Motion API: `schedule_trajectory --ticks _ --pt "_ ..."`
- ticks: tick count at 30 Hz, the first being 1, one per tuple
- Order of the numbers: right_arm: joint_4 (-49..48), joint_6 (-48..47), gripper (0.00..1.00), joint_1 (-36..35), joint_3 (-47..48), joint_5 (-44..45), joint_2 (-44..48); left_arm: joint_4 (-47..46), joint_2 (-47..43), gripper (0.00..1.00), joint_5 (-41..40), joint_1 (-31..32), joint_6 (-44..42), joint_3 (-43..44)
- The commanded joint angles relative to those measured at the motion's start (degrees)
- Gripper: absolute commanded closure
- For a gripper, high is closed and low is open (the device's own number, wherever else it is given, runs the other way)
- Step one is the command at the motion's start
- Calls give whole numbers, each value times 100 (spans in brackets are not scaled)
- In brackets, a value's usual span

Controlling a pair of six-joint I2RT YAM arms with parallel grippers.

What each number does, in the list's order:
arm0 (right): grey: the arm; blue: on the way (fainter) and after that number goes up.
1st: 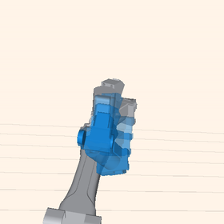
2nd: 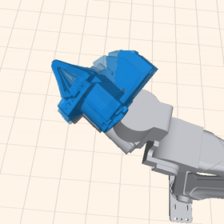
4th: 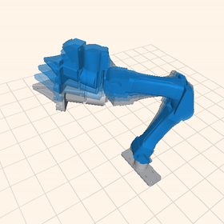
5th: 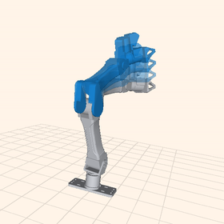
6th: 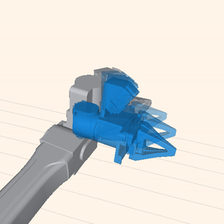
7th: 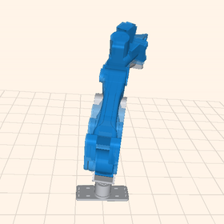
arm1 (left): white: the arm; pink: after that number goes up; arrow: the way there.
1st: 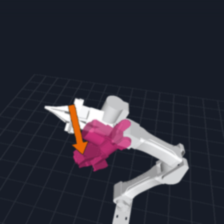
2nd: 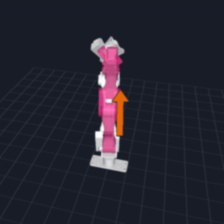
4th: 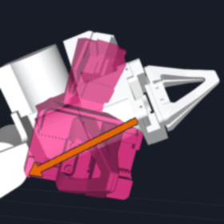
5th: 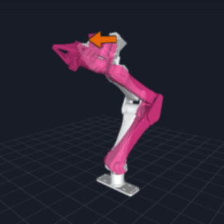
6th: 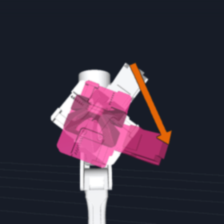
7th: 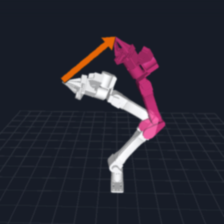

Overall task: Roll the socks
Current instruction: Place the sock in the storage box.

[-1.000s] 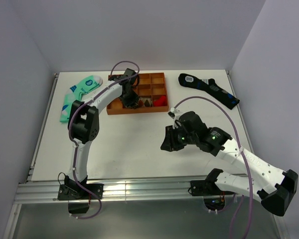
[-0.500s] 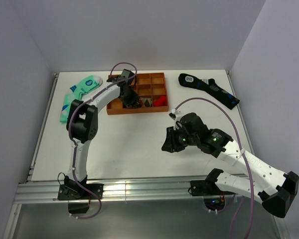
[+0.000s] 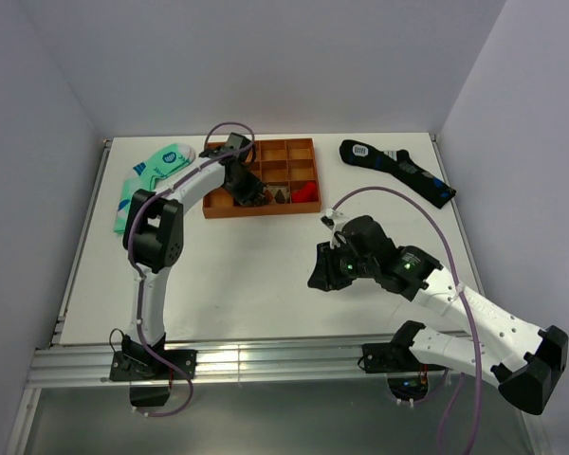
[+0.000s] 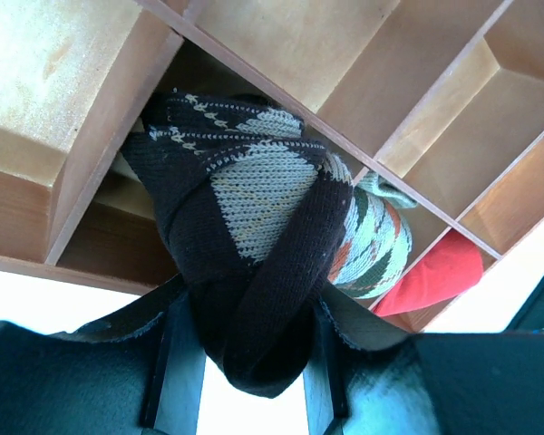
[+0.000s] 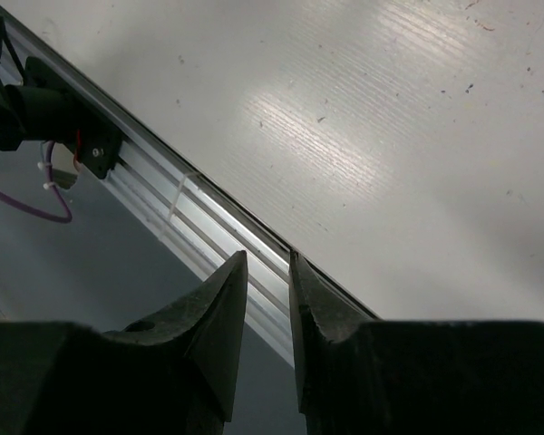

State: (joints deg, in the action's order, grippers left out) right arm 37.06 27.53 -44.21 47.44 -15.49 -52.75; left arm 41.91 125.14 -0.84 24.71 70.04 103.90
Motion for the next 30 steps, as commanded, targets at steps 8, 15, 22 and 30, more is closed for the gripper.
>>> schedule_trajectory --ticks 8,15,22,30 --pt "-234 -99 68 35 -235 125 169 107 -244 100 -197 -282 466 -414" --pt "-225 -99 68 35 -270 125 230 362 -148 100 -469 -405 475 -396" --pt "-260 -116 68 35 -279 98 169 896 212 100 -768 -423 440 25" --pt "-269 -99 69 35 -288 90 142 1433 511 100 -1269 -414 721 368"
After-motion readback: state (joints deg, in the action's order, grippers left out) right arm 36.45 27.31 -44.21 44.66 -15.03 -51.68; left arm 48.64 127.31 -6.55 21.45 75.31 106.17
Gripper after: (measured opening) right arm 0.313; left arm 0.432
